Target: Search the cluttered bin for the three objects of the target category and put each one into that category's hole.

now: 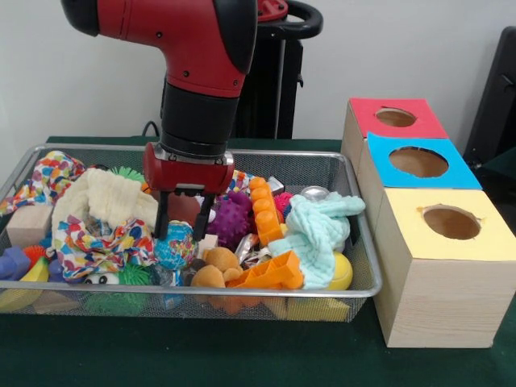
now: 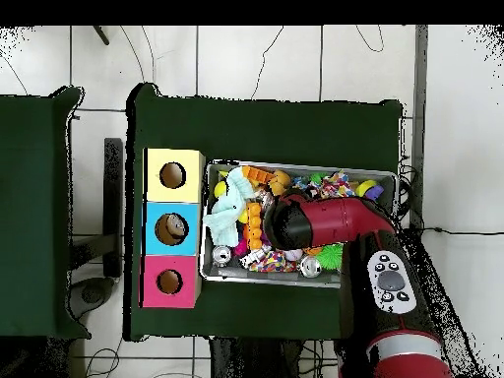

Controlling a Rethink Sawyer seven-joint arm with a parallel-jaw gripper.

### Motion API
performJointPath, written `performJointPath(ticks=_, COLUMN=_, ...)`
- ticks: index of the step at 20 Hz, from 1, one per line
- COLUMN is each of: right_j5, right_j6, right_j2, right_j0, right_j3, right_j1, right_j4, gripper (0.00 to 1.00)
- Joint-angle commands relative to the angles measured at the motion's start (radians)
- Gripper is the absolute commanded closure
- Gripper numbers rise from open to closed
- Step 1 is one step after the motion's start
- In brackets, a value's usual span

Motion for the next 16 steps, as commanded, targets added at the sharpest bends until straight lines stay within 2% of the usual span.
performJointPath(ticks=1, right_j5=0.093, right_j6=-0.030, right_j2=0.053, right_j0=-0.024, right_j3=0.006, right_j1=0.087, right_j4=-0.023, gripper=1.00)
performJointPath(ticks=16, right_j5=0.093, right_j6=-0.034, right_j2=0.057, right_j0=-0.026, right_j3=0.009, right_j1=0.084, right_j4=-0.023, gripper=1.00)
